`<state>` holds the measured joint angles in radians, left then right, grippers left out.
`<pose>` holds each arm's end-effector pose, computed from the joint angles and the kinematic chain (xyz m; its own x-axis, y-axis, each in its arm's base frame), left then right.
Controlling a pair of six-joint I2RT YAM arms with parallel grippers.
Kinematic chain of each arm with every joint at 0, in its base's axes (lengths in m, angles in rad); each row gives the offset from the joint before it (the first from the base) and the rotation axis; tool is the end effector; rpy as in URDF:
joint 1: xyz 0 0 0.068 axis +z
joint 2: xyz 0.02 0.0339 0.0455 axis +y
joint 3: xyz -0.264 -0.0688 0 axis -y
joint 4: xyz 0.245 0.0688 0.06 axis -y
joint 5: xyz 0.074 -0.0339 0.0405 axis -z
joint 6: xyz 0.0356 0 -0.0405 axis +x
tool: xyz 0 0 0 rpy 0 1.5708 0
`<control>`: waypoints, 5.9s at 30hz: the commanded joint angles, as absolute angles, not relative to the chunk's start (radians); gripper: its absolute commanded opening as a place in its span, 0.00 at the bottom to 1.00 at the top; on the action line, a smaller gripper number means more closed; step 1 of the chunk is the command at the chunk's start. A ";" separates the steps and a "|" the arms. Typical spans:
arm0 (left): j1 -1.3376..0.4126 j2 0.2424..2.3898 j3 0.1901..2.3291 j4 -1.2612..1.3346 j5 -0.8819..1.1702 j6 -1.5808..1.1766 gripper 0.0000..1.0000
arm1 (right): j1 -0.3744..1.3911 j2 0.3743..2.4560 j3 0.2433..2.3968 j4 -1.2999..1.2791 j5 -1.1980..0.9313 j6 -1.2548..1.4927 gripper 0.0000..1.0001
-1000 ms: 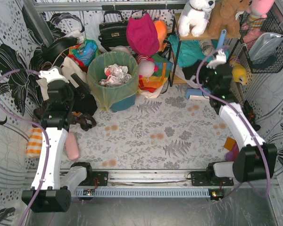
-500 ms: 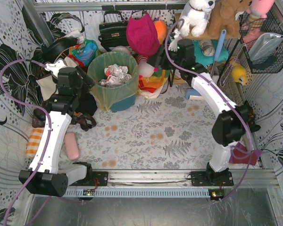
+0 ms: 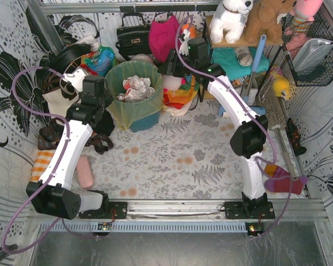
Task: Tie the trash bag
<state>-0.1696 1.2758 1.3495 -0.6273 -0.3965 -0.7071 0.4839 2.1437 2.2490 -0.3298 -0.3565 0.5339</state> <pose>0.2724 -0.0327 0.3878 -0.2848 -0.5592 -0.7786 -0.4644 0.7910 -0.3982 0.4413 0.2460 0.3969 -0.5448 0.2524 -0.7997 -0.5343 0.6305 0.5630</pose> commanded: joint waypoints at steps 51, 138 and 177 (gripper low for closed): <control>-0.373 1.206 1.486 -0.731 -0.031 -0.547 0.00 | 0.595 1.545 1.650 -0.341 -0.168 0.605 0.00; -0.613 1.273 1.472 -0.824 -0.060 -0.696 0.00 | 0.572 1.567 1.848 -0.894 0.058 0.317 0.00; -0.706 1.231 1.591 -1.039 0.042 -0.624 0.63 | 0.593 1.213 1.565 -1.014 0.076 0.579 0.49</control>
